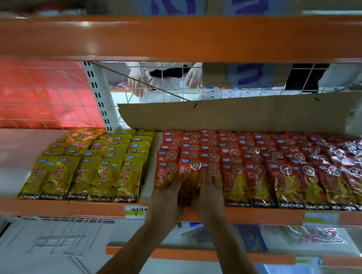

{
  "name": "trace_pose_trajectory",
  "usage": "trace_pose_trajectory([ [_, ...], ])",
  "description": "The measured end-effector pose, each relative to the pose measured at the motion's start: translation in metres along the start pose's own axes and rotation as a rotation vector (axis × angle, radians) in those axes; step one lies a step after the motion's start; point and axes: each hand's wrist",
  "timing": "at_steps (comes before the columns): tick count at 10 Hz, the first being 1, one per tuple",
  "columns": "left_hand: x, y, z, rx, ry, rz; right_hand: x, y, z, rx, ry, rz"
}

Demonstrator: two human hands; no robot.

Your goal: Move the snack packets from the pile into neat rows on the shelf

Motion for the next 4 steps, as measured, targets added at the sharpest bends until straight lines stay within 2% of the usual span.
trace_pose_trajectory([
  [2, 0.003, -0.003, 0.000, 0.039, 0.036, -0.163, -0.004, 0.014, 0.005, -0.025, 0.027, 0.117],
  [3, 0.007, -0.016, 0.003, 0.008, 0.133, -0.141, -0.007, 0.004, 0.016, -0.138, -0.036, 0.123],
  [4, 0.009, -0.039, 0.002, -0.083, 0.242, -0.107, 0.004, -0.038, 0.033, -0.253, 0.027, 0.037],
])
Point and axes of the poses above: each hand's wrist, its own z-axis away from the middle knuckle, its own y-axis out of the palm, x = y × z, and after that the axes turned 9 degrees about z, right-handed
